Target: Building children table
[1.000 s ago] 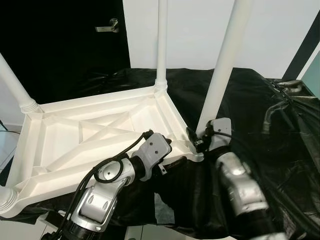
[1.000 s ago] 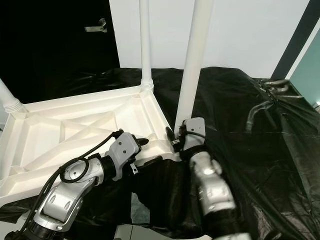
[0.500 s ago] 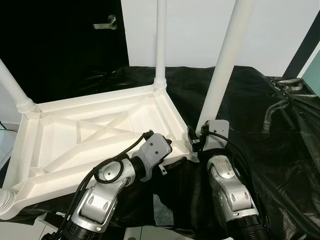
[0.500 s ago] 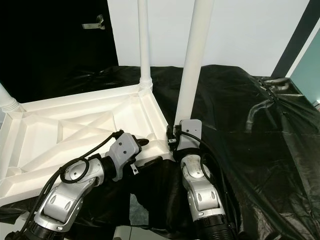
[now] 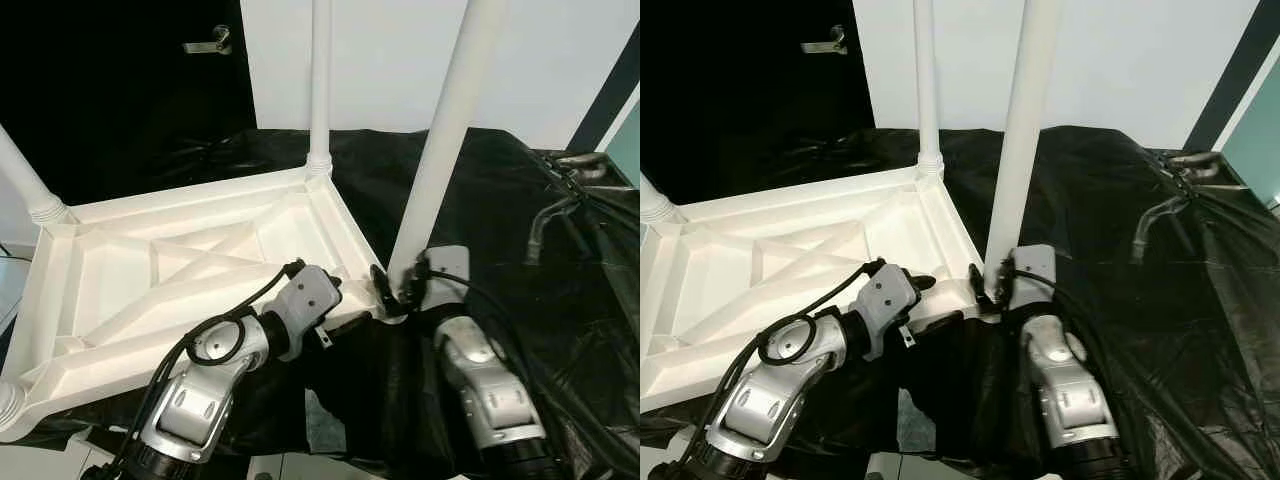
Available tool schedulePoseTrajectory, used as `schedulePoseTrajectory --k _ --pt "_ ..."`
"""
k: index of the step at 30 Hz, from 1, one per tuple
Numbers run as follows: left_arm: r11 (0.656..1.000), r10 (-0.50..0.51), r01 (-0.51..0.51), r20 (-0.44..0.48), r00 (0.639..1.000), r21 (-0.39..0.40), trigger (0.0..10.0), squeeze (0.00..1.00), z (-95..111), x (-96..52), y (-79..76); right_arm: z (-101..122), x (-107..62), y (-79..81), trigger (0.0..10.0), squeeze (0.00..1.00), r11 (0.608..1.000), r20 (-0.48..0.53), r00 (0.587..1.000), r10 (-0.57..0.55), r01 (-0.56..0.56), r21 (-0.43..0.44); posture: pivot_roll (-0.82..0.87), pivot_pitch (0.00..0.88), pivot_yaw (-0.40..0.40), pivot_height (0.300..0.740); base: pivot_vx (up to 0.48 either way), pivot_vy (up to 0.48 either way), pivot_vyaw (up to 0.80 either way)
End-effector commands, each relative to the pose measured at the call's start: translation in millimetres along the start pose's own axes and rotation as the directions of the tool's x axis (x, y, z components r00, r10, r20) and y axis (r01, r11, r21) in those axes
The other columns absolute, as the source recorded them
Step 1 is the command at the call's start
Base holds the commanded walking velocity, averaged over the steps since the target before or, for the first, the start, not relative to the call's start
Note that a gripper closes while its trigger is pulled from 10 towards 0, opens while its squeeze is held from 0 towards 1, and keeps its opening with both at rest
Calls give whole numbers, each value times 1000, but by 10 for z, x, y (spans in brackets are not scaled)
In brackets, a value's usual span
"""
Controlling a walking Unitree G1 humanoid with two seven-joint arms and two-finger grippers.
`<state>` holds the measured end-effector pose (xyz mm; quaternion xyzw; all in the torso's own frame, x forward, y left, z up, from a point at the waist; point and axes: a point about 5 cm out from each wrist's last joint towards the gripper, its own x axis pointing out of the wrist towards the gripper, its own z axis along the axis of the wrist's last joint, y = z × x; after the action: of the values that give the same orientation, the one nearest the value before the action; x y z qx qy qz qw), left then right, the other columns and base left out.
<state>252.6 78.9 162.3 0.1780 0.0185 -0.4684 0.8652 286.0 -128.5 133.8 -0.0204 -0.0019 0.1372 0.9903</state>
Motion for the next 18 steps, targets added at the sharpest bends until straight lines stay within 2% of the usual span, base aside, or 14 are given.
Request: schedulePoseTrajectory --k 1,3,4,5,7,8,10,18 --pt "999 38 -38 -4 999 3 10000 0 1 4 29 3 -23 -23 10000 1000 996 8 996 93 -93 -7 61 0 -24 740 0 0 0" --pt "999 38 -38 -4 999 3 10000 0 1 4 29 3 -23 -23 10000 1000 996 8 996 93 -93 -7 61 0 -24 740 0 0 0" --pt "999 37 -37 -4 999 3 10000 0 3 6 31 6 -30 -38 10000 471 989 6 990 143 -143 -24 60 0 -21 740 0 0 0" --pt "999 36 -36 -4 999 4 10000 0 4 12 36 3 -16 -86 10000 0 980 -1 980 198 -198 -32 55 0 -18 740 0 0 0" --pt "1000 30 -30 -1 1000 8 10000 0 8 22 39 25 40 -168 10000 0 958 -5 961 278 -278 -66 55 0 -14 740 0 0 0" --pt "1000 30 -30 -1 1000 8 10000 0 8 22 39 25 40 -168 10000 0 958 -5 961 278 -278 -66 55 0 -14 740 0 0 0" --pt "1000 27 -27 0 1000 10 10000 0 9 26 44 51 114 -198 10000 0 928 -19 933 359 -359 -96 59 0 -10 740 0 0 0" --pt "1000 26 -26 -1 1000 14 10000 0 11 24 51 49 210 -202 10000 0 866 -73 877 475 -480 -139 68 0 -13 740 0 0 0"
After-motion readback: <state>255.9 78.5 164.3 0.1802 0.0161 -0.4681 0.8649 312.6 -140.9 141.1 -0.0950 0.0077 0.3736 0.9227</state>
